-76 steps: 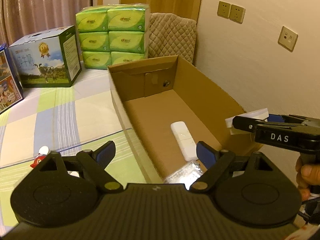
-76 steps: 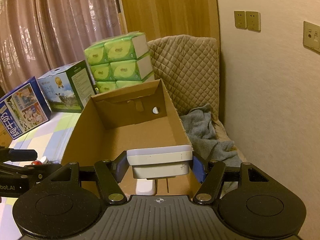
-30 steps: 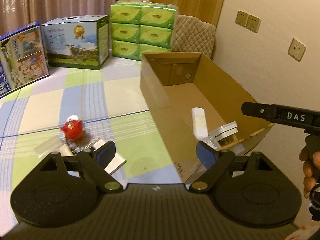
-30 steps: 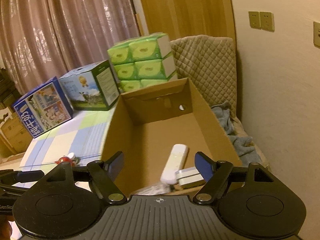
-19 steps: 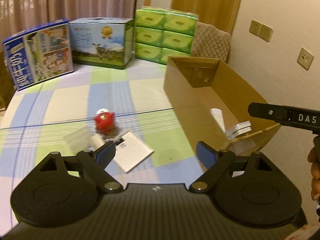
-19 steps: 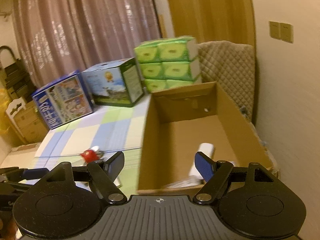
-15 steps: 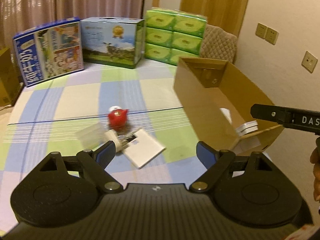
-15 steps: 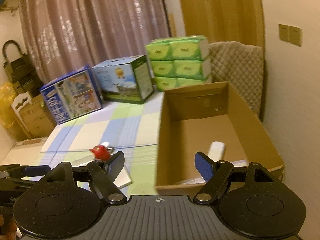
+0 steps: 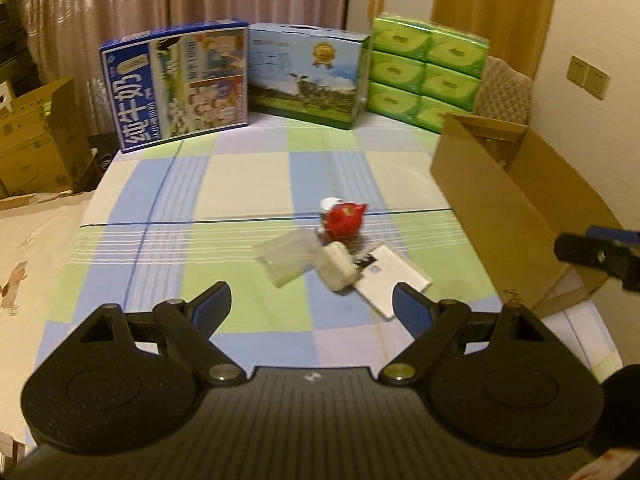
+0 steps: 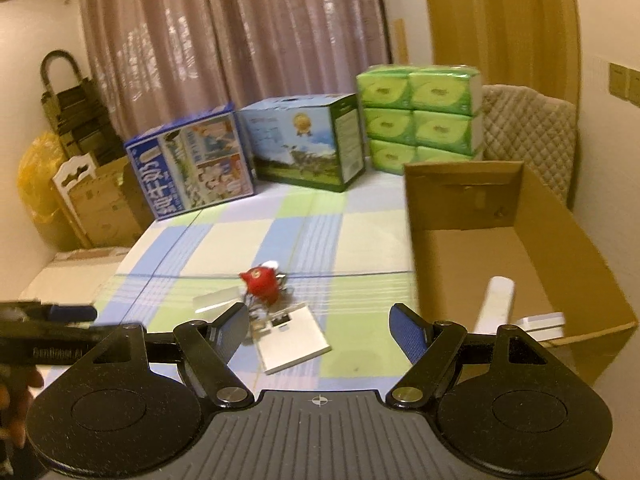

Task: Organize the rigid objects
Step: 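Move both open tools back toward the table objects, then grasp the white charger plug with the left tool while the right tool grasps the white square plate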

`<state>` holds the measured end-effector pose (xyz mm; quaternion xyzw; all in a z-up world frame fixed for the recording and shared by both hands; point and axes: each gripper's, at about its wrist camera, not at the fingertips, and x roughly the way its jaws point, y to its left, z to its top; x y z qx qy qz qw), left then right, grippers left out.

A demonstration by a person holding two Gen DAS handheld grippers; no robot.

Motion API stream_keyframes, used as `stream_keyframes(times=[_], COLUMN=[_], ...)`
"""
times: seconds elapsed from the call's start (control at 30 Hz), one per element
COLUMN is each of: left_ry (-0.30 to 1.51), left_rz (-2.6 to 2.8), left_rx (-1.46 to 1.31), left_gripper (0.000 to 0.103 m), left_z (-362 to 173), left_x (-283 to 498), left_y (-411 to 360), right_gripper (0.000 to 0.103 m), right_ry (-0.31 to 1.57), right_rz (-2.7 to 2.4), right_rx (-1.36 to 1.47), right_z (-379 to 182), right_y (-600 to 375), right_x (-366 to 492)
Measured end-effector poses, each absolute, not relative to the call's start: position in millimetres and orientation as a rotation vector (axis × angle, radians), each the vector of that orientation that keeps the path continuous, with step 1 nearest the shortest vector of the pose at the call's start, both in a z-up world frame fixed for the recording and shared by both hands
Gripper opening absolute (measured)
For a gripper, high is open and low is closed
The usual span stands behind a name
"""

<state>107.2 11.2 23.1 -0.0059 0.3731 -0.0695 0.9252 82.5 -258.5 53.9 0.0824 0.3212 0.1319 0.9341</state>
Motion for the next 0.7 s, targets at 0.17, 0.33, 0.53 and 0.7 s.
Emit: stream_keyframes(times=[0.17, 0.33, 0.53, 0.7], left_ry=[0.764, 0.769, 0.792, 0.816], left_rz=[-0.133, -0.169, -0.167, -0.173], left_rx=[0.004, 0.013, 0.035, 0.057], left_gripper=[0.085, 0.085, 0.085, 0.085], left_z=[14, -1, -27, -54], left_x=[118, 134, 154, 171], left_y=[25, 31, 37, 44], right_gripper=[0.074, 0.074, 0.075, 0.075], right_ry=[0.681, 0.714, 0.743, 0.772], right_rz=[0.306, 0.335, 0.368, 0.406], right_rx=[0.135, 0.105, 0.086, 0.031], right_z=[38, 16, -10, -35], right_y=[-241, -226, -211, -195], right_x=[87, 96, 109, 124])
